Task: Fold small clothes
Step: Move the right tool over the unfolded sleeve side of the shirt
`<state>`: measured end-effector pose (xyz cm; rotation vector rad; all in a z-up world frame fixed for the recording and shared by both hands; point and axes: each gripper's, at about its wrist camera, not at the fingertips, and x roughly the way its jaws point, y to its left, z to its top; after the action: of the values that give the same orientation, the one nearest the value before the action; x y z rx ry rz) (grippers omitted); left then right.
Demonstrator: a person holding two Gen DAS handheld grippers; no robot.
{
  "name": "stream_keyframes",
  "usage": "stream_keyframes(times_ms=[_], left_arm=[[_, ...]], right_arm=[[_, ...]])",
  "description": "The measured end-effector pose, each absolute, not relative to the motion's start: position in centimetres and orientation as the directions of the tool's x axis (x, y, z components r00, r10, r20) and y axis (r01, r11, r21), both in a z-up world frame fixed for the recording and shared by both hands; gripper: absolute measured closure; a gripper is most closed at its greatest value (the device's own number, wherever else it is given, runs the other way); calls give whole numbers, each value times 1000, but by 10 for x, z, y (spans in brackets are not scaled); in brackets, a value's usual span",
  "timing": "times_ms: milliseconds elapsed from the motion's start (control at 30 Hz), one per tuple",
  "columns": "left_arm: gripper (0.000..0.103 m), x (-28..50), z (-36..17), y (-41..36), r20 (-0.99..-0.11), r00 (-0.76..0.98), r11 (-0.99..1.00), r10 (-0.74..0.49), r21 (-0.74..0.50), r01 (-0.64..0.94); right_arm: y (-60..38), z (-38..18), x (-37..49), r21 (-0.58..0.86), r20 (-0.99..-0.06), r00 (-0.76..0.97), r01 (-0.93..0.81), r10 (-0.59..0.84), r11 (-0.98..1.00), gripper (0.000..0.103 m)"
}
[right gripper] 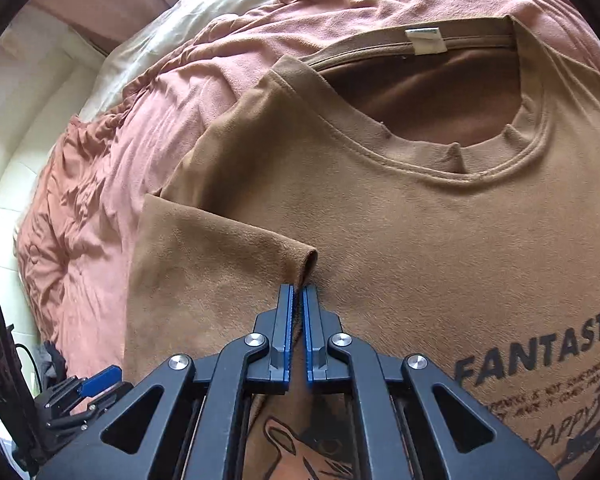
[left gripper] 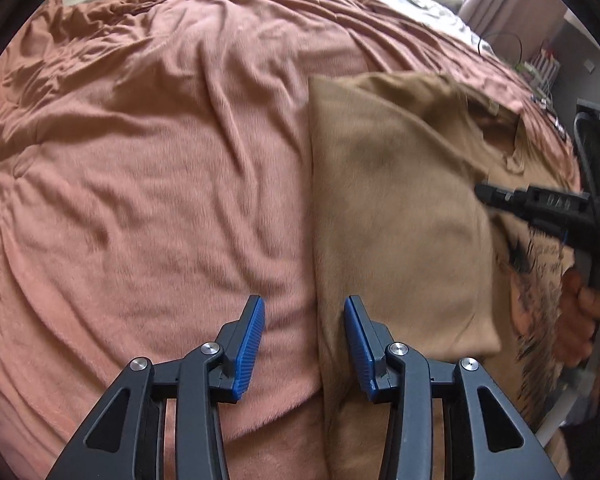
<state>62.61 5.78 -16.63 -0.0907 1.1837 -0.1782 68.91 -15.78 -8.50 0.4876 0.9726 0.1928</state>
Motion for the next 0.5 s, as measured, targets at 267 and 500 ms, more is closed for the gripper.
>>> stream_keyframes(times_ms=[267,500], left_arm=[[59,602,-165,59,-925,348,985,-154,-118,124],[58,590,-163,63,-936,325,988,-138,-104,118]], right_arm=[[-149,-65,659,420,-768,548,41,331,907,94],[-117,-49,618,414,-736,543,-111,404,903,70]])
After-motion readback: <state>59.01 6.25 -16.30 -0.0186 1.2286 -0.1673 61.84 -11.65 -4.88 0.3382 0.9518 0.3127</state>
